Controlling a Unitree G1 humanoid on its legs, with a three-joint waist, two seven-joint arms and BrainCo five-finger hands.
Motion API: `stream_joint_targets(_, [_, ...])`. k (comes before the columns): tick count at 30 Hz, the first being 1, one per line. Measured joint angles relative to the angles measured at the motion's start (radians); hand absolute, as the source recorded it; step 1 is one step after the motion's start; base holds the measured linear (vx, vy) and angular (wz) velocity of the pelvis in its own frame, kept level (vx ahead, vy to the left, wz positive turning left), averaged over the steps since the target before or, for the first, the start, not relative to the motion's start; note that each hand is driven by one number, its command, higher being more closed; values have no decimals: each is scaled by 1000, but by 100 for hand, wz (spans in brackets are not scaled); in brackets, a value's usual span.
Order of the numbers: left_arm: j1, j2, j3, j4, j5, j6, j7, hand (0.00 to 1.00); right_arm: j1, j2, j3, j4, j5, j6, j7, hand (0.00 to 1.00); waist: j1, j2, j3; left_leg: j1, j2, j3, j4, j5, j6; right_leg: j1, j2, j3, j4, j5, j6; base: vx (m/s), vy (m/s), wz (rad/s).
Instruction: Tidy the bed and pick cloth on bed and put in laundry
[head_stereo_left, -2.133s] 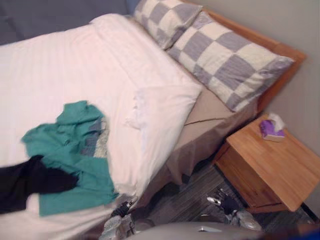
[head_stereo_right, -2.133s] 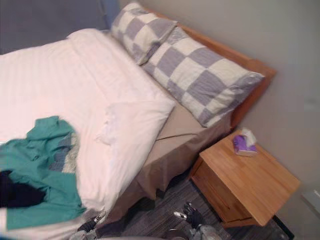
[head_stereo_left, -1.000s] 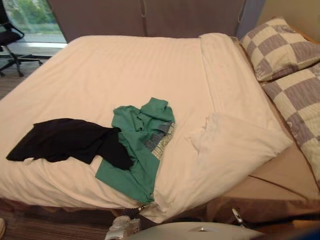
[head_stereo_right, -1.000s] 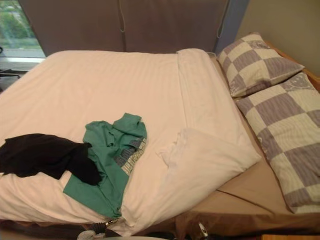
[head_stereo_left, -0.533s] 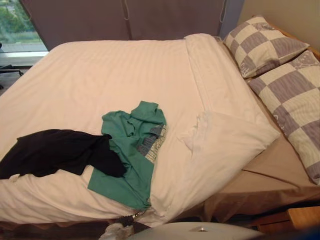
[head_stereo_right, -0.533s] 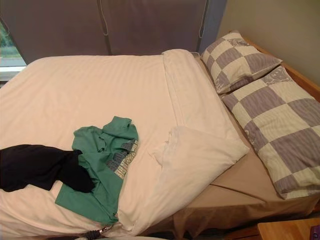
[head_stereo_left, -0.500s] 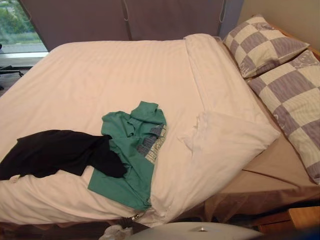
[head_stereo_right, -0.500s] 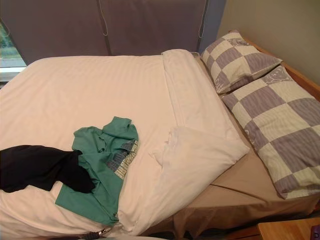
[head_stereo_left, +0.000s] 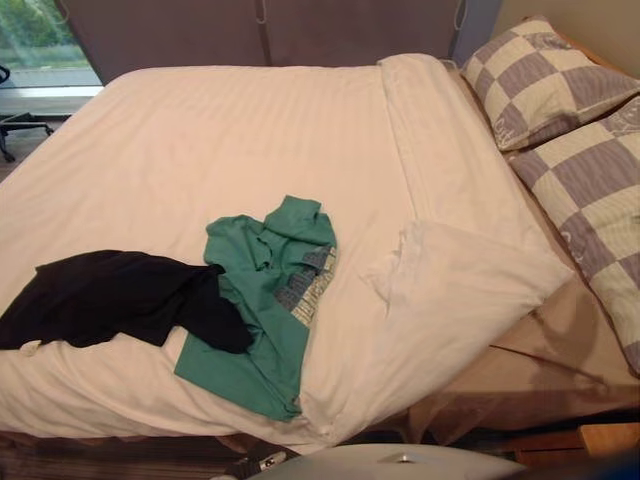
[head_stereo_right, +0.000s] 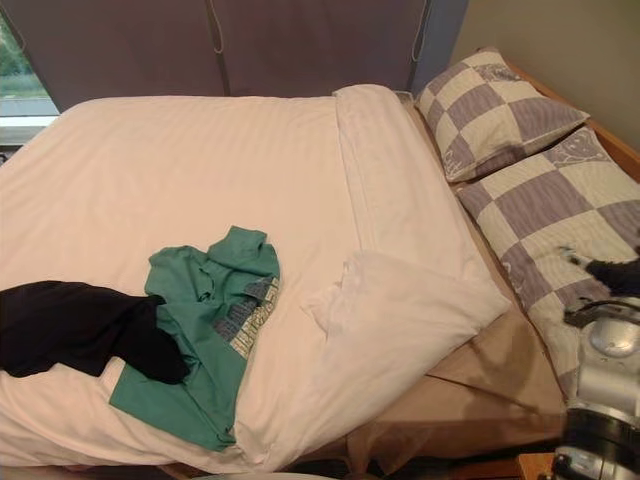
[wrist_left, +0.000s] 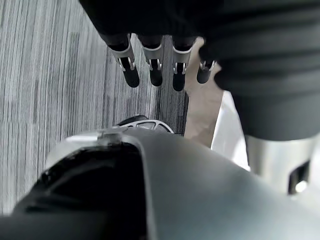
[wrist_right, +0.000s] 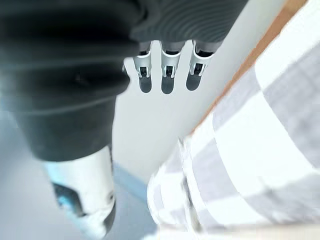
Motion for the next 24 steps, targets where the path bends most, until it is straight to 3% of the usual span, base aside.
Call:
stream_joint_targets(5, [-2, 22, -33, -23, -3, -5, 25, 0, 23, 49, 171, -18, -92, -7, 8, 0, 3, -16, 14, -38, 0, -3, 9, 1, 2, -46, -2, 7, 24, 0, 0, -37, 2, -1])
stream_joint_targets(8, [-17, 44, -35, -41, -39, -6, 42, 0, -15, 82, 253, -21, -130, 5, -19, 0, 11, -43, 66, -85, 0, -32, 40, 6, 11, -69, -11, -7, 34, 0, 0, -112, -29, 22])
stream_joint_targets(10, [-49, 53, -35, -44, -40, -6, 46, 0, -59, 93, 273, -18, -130, 15, -40, 0, 20, -53, 104, -129, 0, -49, 64, 9, 17, -97, -15, -6, 40, 7, -6, -140, -29, 26])
stream_joint_targets(16, [-120, 60, -33, -53, -68, -12, 65, 0, -242, 93, 330, -2, -130, 18, -96, 0, 55, -46, 204, -228, 9, -69, 116, 15, 31, -155, -13, 8, 22, 55, -13, -76, 2, 12])
stream_joint_targets(20, [-172, 79, -28, -72, -67, -13, 68, 0, -355, 81, 358, 27, -130, 17, -109, 0, 70, -67, 264, -308, 20, -100, 178, 5, 40, -186, -11, 22, 11, 81, -16, -66, 28, 20])
stream_joint_targets(24, [-208, 95, -24, -106, -66, -7, 88, 0, -451, 71, 410, 56, -130, 45, -116, 0, 97, -77, 327, -378, 46, -126, 241, -7, 50, -203, 5, 43, -17, 145, -20, -81, 47, 16])
